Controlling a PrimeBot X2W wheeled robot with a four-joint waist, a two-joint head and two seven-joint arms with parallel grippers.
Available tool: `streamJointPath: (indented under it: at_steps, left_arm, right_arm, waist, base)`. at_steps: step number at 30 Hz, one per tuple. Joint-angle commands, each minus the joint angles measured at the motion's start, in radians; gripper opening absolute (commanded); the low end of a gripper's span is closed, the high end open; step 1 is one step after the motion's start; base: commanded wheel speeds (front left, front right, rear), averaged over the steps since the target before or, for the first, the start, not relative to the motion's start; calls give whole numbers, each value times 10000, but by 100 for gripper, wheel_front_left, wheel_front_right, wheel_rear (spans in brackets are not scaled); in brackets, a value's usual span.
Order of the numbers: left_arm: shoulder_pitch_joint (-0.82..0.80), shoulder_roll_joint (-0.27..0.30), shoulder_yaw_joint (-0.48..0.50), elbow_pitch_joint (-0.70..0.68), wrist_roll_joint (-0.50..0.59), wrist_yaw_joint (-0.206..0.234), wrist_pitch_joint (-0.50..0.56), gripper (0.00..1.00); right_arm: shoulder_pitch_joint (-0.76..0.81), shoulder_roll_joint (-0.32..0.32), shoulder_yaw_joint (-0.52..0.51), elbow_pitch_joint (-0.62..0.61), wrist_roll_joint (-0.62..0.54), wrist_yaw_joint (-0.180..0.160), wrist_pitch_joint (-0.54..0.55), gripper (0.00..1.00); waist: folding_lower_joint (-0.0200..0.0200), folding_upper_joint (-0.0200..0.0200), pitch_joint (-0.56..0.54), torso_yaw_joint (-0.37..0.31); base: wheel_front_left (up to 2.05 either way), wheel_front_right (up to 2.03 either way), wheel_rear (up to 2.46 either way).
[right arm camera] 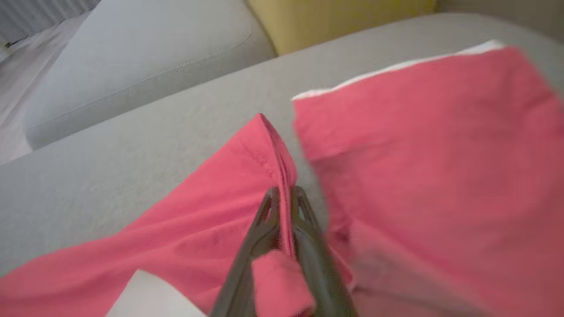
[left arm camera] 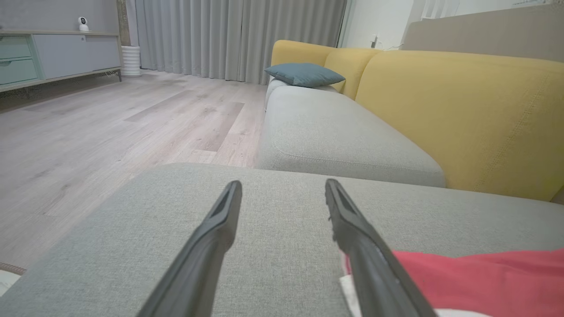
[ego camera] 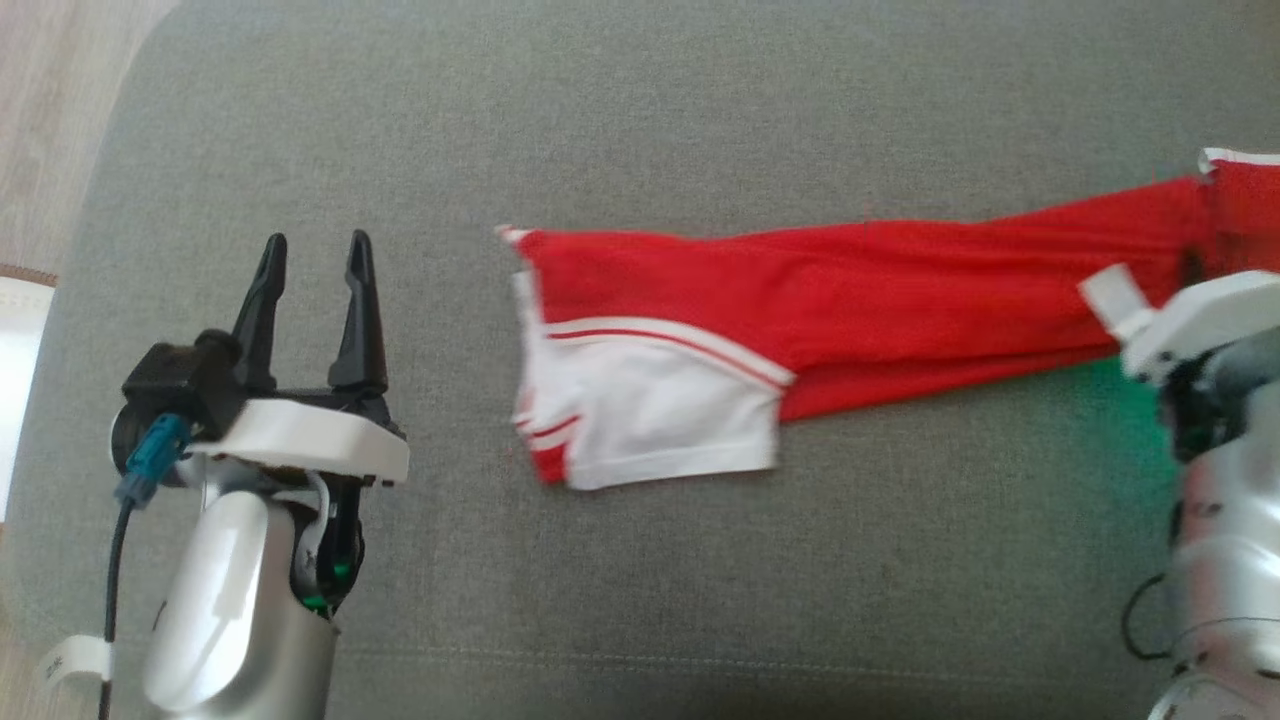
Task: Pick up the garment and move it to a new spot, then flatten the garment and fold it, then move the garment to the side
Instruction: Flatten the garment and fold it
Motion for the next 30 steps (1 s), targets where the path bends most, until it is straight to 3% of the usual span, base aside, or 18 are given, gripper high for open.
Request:
streamJointPath:
  at_steps: [1,5,10,16,24,30]
  left_arm:
    - [-276,114,440,-271,106,-27,-78,100]
    - [-192,59,558,-247,161,-80,-78,100]
    - [-96,-24,664,-174,250,-141,-78,100]
    - [79,-93,717,-74,328,-190,-78,100]
    - [388,-159,795,-39,383,-212,-78,100]
    - [571,-187,785,-3,437,-236,-78,100]
  right_arm:
    - [-230,-167,-102,-603,-279,65,-37,0]
    - [-230,30,-704,-1320,-841,65,79,0]
    - [-265,268,-50,-1913,-465,65,377,0]
    - [-287,285,1801,-2230,1758,65,763,0]
    - [565,287,4280,-3540,4571,65,1215,0]
    - [1386,288,6085,-4212,6417,65,942,0]
  waist:
    - [0,0,-59,-11]
    - [0,0,-201,-45]
    - [0,0,-499,-88]
    - [0,0,-957,-118]
    - [0,0,-1519,-53]
    - [0,0,-1796,114]
  base:
    - [0,0,0]
    - [0,0,0]
    - [0,0,0]
    - [0,0,0]
    - [0,0,0]
    - [0,0,0]
